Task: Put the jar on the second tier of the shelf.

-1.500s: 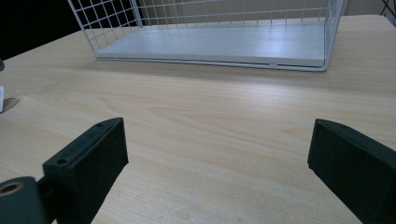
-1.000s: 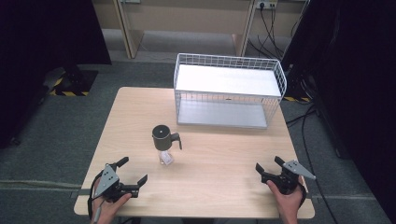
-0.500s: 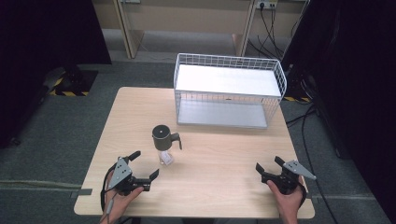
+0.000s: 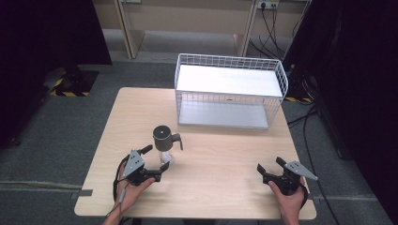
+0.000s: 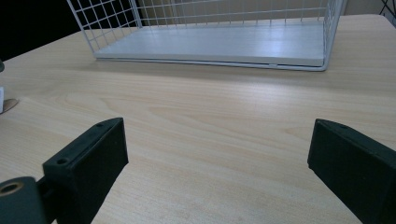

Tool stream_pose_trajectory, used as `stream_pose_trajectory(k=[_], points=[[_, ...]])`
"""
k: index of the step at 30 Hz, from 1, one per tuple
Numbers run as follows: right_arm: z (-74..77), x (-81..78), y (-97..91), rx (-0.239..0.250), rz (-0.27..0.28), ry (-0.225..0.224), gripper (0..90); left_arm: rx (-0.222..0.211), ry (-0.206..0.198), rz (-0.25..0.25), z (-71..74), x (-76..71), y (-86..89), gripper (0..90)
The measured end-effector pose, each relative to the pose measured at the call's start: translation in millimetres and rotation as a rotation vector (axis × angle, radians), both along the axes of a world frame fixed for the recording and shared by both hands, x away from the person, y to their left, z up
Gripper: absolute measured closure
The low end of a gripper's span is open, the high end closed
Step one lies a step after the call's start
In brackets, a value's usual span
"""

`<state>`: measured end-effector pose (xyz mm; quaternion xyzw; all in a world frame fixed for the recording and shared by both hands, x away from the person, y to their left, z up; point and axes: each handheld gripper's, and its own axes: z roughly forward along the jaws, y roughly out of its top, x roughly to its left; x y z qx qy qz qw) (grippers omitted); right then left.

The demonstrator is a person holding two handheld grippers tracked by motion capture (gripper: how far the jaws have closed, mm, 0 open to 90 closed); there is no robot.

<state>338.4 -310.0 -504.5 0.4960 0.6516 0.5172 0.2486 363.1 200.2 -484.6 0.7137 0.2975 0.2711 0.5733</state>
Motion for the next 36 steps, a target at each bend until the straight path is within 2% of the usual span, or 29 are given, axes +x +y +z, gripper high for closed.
stream_pose_trajectory(k=[8, 13, 21, 36], points=[[0.0, -0.1, 0.1, 0.000, 0.000, 0.000, 5.1, 0.005, 0.006, 0.015, -2.3, 13.5, -7.0, 14.9], [0.0, 0.1, 0.2, -0.001, 0.001, 0.001, 5.1, 0.001, 0.009, 0.002, -6.6, 19.1, -9.7, 21.1], [0.0, 0.1, 0.2, -0.002, 0.001, 0.001, 5.1, -0.030, 0.008, -0.005, -8.2, 24.7, -10.5, 29.7], [0.0, 0.4, 0.0, 0.000, 0.001, 0.004, 5.1, -0.053, 0.010, -0.007, -8.4, 24.8, -10.5, 30.5]])
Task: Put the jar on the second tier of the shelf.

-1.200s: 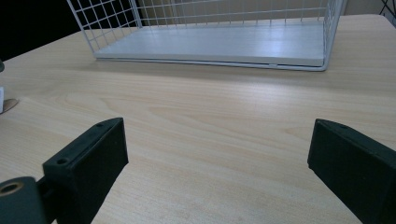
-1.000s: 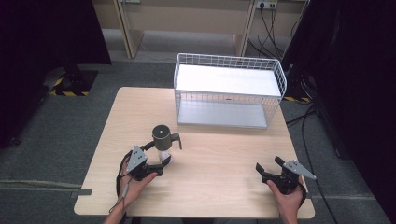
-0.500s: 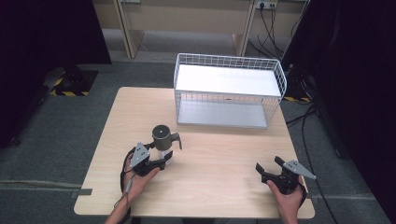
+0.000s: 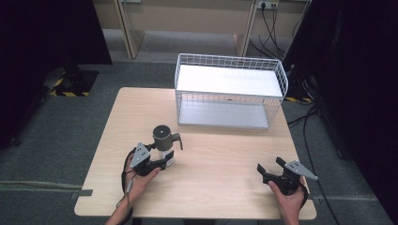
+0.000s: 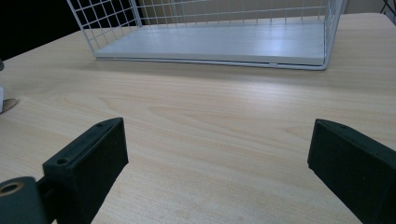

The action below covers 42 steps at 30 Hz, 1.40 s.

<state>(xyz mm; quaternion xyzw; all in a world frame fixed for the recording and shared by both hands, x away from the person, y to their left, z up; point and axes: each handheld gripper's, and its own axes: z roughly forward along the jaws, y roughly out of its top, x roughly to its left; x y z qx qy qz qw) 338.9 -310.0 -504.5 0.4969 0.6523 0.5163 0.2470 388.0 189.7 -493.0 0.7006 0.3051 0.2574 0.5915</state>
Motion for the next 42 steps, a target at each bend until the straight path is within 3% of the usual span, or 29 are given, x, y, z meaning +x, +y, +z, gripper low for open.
stream_pose_trajectory(k=[24, 42], points=[[0.0, -0.1, -0.2, 0.003, -0.002, 0.000, 5.1, -0.012, -0.066, -0.032, 28.2, -5.5, -11.5, 30.6], [-0.1, -0.1, -0.4, 0.007, -0.003, 0.000, 5.1, -0.023, -0.113, -0.054, 57.8, -3.3, -19.0, 30.6]])
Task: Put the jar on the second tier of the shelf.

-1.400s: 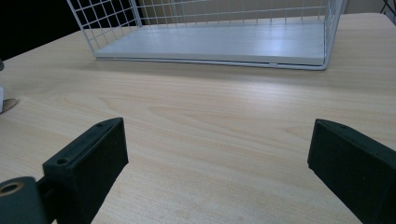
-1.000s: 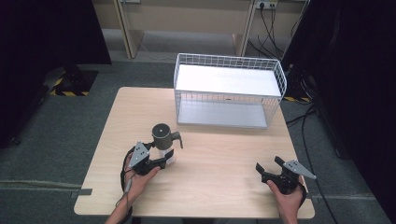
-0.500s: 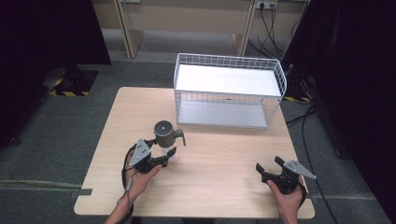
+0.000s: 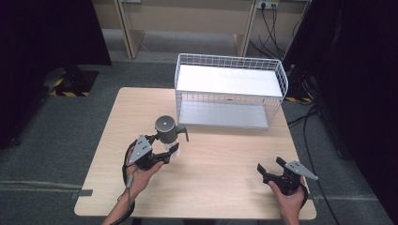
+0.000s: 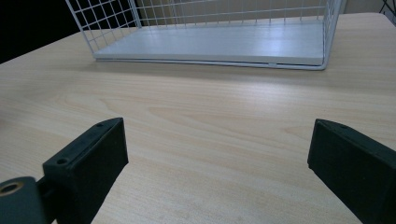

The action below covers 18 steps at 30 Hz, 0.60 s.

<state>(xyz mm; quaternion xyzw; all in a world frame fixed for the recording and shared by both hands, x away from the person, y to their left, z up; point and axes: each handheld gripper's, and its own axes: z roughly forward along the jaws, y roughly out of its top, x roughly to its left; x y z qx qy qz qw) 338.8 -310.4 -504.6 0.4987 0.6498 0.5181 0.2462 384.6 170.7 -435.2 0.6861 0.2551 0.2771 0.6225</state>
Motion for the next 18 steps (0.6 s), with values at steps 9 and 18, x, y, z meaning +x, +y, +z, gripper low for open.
stream_pose_trajectory(k=[9, 18], points=[[0.0, 0.0, -0.2, 0.001, 0.000, 0.000, 5.1, 0.009, -0.012, 0.000, 14.2, 3.8, -6.0, 30.6], [-0.1, 0.1, -0.6, 0.003, 0.001, 0.000, 5.1, 0.010, -0.028, -0.007, 31.0, 9.4, -14.8, 30.6]])
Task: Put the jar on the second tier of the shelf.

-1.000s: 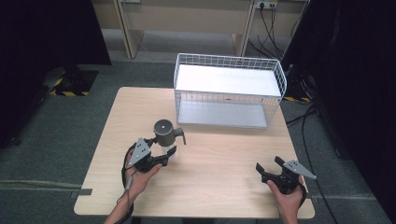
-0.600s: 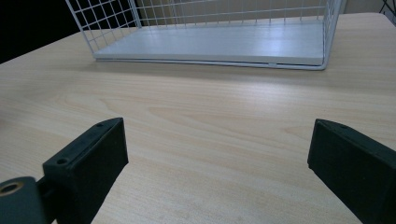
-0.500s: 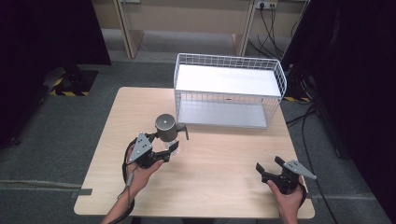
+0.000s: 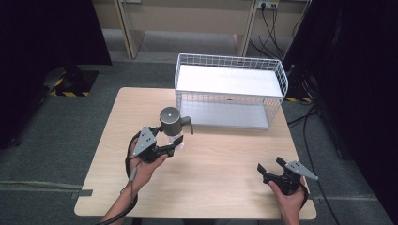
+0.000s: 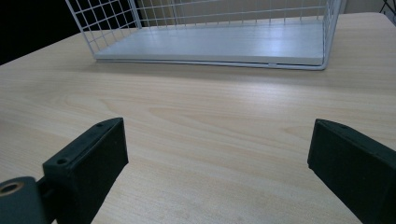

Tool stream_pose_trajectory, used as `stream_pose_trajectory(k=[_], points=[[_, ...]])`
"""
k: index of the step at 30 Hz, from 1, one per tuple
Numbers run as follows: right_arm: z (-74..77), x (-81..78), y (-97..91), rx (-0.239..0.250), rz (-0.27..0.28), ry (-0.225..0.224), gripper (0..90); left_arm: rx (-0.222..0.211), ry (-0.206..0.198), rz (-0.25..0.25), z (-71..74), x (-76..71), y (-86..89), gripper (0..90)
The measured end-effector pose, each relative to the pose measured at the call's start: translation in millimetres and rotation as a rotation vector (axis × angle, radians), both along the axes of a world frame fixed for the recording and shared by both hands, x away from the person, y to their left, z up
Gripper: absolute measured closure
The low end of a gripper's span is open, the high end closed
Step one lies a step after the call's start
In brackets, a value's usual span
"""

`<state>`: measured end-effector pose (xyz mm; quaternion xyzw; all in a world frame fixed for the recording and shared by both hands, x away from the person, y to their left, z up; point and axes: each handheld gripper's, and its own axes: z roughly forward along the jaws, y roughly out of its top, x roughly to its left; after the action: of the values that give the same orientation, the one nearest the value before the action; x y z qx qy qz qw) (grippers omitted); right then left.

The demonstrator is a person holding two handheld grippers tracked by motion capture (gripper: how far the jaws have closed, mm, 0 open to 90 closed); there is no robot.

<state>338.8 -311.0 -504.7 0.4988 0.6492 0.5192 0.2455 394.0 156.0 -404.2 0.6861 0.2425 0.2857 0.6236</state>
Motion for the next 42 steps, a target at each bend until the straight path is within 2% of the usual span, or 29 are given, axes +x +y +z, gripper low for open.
stream_pose_trajectory(k=[6, 18, 34, 42], points=[[0.0, 0.0, 0.0, -0.001, 0.001, -0.001, 5.1, -0.014, 0.000, -0.005, 7.4, 4.1, -4.2, 30.6], [0.0, 0.0, -0.1, -0.001, 0.001, -0.002, 5.1, -0.011, -0.008, 0.001, 21.2, 10.7, -12.8, 30.6], [0.0, 0.0, -0.2, 0.001, 0.001, 0.000, 5.1, -0.007, -0.024, 0.027, 42.0, 22.2, -21.8, 30.6], [0.0, 0.0, -0.2, 0.001, 0.001, 0.000, 5.1, -0.010, -0.022, 0.039, 48.0, 26.8, -23.7, 30.6]])
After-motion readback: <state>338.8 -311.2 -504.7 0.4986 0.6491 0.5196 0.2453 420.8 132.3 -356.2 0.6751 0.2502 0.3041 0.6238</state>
